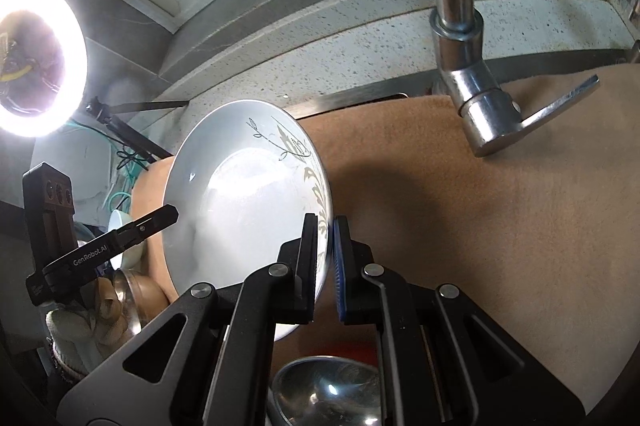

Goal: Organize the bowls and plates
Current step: 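Lift the gold-leaf plate with both grippers and carry it over the pink plate stack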

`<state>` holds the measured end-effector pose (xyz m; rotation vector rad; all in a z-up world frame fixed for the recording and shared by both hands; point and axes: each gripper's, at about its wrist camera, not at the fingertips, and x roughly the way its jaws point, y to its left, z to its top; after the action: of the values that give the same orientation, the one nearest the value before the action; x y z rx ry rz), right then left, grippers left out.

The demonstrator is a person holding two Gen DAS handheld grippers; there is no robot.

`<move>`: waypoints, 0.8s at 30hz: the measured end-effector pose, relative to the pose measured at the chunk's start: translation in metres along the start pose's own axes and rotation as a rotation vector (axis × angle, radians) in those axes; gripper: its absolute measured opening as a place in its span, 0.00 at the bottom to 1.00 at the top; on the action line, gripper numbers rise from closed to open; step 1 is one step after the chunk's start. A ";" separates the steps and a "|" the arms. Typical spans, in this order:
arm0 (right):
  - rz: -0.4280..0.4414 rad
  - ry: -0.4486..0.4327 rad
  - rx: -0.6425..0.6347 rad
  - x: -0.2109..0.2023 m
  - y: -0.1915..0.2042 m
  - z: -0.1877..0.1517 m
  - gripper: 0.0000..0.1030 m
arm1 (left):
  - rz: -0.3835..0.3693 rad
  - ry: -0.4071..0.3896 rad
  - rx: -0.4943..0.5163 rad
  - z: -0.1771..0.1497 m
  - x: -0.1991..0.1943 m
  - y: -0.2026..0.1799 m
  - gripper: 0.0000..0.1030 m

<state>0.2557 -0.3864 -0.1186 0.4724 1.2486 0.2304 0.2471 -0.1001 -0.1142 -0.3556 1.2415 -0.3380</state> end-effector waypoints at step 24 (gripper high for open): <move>0.047 -0.037 -0.095 -0.042 0.066 -0.081 0.07 | -0.010 -0.081 0.018 -0.073 -0.081 0.017 0.08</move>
<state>0.1719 -0.3286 -0.0713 0.4227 1.1853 0.3183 0.1547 -0.0555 -0.0738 -0.3563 1.1571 -0.3398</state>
